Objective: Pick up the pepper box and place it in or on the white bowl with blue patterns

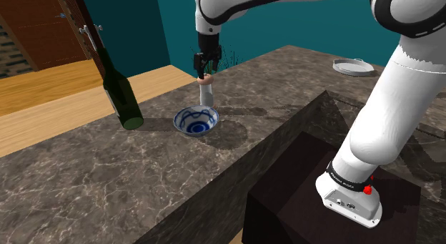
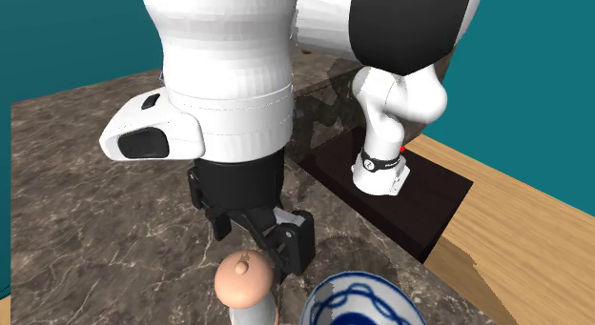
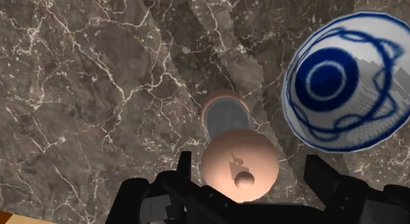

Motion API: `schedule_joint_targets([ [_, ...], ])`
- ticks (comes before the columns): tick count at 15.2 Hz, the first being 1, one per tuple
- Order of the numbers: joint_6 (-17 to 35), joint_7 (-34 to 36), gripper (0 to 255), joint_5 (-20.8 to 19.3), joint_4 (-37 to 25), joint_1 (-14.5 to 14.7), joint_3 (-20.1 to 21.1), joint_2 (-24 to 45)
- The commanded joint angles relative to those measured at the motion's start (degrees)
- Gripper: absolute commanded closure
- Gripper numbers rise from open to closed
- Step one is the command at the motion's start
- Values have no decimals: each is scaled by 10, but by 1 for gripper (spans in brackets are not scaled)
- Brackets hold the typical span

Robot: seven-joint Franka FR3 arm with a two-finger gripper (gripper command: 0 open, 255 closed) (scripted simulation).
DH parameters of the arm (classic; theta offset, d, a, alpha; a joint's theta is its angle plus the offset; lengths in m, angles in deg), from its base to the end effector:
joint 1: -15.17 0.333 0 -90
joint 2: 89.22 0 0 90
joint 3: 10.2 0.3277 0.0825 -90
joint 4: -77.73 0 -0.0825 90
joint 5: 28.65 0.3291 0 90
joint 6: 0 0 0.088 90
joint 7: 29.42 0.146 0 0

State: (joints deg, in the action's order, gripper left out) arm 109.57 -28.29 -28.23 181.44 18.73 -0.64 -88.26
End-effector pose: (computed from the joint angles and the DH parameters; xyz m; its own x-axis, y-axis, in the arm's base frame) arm 0.5135 0.1200 0.5179 0.9752 0.2043 0.0854 0.2060 -0.9785 -0.0116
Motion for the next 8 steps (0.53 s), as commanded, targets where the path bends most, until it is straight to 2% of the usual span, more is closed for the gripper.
schedule_joint_targets([
  [1, 15, -1, 0, 0, 12, 0, 0, 3],
  [4, 41, 0, 0, -2, 32, 0, 0, 9],
  [8, 41, 0, 0, -2, 32, 0, 0, 9],
])
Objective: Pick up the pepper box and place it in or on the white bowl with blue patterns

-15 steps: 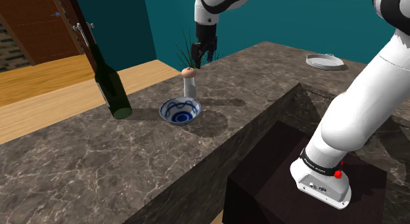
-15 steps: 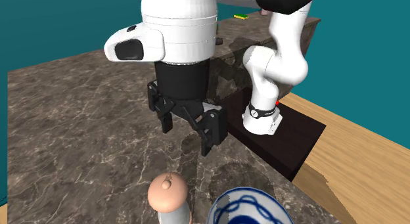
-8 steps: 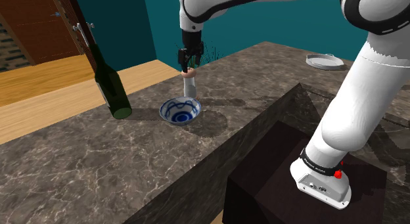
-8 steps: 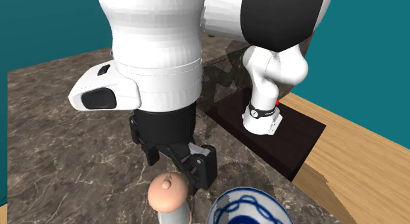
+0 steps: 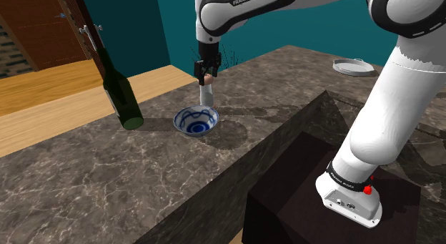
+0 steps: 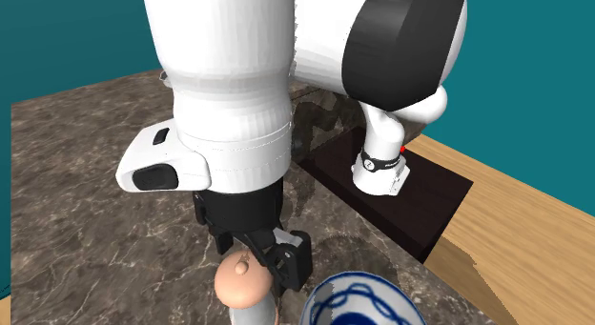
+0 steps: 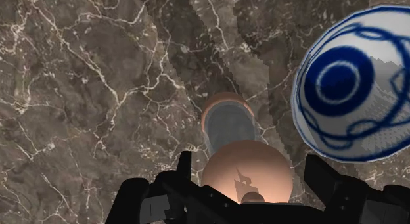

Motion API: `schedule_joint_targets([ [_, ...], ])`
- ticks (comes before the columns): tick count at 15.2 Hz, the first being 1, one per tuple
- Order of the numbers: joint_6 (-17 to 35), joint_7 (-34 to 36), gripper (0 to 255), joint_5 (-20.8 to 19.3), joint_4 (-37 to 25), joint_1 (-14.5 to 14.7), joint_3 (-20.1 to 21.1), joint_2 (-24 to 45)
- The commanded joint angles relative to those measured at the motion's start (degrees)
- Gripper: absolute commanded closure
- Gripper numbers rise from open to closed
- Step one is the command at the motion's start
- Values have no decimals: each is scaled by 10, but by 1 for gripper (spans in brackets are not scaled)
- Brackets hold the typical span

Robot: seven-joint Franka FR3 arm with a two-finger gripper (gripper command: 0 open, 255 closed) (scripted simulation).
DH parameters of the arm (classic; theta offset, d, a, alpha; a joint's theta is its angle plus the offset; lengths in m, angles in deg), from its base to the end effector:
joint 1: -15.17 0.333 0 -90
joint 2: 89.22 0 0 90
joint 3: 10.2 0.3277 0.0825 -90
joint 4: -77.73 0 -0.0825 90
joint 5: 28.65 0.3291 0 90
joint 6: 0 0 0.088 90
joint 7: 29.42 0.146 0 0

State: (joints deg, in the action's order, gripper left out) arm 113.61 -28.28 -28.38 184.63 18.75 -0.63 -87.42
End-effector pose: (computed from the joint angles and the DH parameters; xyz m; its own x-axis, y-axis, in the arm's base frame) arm 0.5172 0.1204 0.4929 0.9750 0.2049 0.0858 0.2066 -0.9784 -0.0114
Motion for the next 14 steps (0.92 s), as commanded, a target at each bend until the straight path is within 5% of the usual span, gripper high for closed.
schedule_joint_targets([
  [1, 1, 0, 0, 0, 0, 0, 0, 0],
  [4, 1, 0, 0, 0, 0, 0, 0, 0],
  [5, 1, 0, 255, 0, 0, 0, 0, 0],
  [14, 1, 0, 255, 0, 0, 0, 0, 0],
])
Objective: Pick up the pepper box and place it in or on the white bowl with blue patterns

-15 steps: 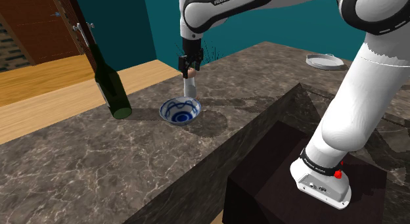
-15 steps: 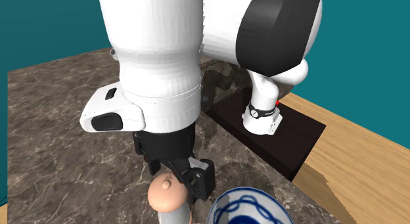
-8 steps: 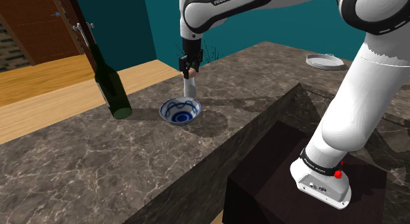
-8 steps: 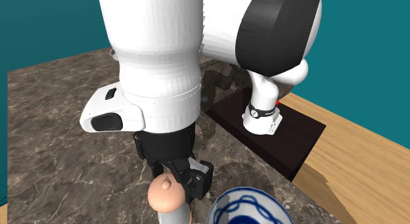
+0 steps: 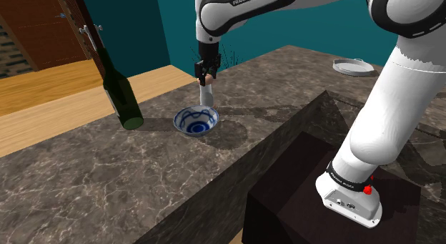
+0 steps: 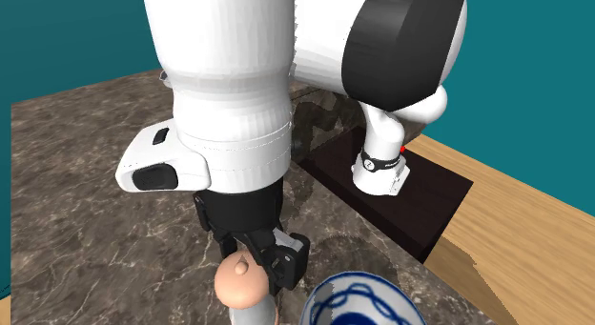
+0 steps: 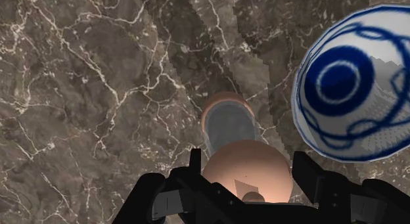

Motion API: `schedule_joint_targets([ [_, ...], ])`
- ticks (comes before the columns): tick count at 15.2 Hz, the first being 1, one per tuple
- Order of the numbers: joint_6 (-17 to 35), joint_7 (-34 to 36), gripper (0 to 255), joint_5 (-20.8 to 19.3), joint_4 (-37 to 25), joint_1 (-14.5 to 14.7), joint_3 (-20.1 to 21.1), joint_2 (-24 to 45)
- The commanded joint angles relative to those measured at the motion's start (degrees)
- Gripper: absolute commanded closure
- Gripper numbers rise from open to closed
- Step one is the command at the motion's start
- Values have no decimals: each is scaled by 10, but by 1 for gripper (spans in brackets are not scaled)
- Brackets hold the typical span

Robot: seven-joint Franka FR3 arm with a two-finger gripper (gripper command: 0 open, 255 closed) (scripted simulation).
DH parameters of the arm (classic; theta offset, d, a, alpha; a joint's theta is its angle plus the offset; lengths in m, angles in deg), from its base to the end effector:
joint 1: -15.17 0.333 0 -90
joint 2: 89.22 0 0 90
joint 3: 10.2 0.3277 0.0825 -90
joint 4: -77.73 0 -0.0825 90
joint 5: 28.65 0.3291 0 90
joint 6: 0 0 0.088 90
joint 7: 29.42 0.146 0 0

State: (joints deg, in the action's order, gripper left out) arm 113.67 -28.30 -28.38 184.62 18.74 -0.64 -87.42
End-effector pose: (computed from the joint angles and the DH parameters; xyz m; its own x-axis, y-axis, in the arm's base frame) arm 0.5174 0.1203 0.4931 0.9749 0.2048 0.0870 0.2066 -0.9784 -0.0114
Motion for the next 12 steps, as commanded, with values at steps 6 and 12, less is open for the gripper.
schedule_joint_targets([
  [6, -45, 0, 255, 1, -41, 0, 0, -4],
  [12, -92, 0, 255, 1, -87, 0, 0, -4],
])
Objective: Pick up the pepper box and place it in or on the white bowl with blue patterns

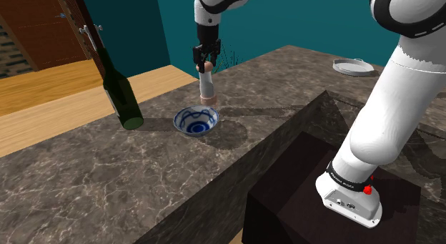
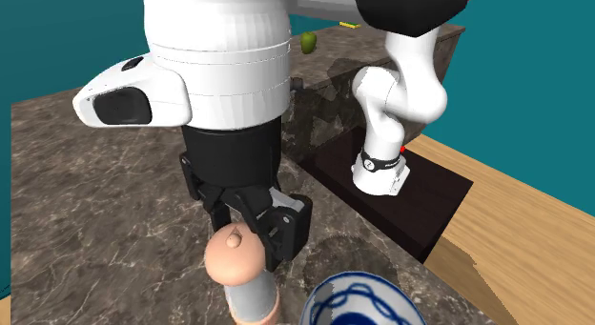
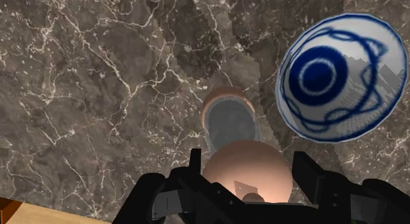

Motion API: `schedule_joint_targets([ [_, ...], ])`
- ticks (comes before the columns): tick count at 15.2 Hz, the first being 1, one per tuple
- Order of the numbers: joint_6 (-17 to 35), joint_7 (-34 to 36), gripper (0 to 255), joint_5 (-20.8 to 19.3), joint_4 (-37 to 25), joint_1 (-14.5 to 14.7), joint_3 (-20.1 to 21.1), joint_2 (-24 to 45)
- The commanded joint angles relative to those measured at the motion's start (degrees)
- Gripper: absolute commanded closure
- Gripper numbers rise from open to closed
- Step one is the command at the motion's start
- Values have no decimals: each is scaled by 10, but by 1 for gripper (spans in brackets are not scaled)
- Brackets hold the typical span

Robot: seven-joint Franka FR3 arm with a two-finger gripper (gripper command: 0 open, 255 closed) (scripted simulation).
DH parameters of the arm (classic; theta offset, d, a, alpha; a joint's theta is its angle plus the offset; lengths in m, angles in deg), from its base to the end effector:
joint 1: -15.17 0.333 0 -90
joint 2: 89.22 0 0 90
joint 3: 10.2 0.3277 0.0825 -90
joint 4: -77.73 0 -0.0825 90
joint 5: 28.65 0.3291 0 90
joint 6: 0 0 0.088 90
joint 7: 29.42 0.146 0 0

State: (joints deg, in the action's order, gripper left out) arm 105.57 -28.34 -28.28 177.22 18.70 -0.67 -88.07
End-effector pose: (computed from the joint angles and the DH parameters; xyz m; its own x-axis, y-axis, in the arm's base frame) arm 0.5142 0.1193 0.5415 0.9750 0.2047 0.0860 0.2064 -0.9784 -0.0113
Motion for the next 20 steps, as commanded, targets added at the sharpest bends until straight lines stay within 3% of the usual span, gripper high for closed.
schedule_joint_targets([
  [1, -19, 1, 255, -1, -22, 0, 0, 3],
  [17, -148, 5, 255, -6, -179, 3, 2, 31],
  [20, -169, 39, 255, -7, -187, 21, 18, 18],
])
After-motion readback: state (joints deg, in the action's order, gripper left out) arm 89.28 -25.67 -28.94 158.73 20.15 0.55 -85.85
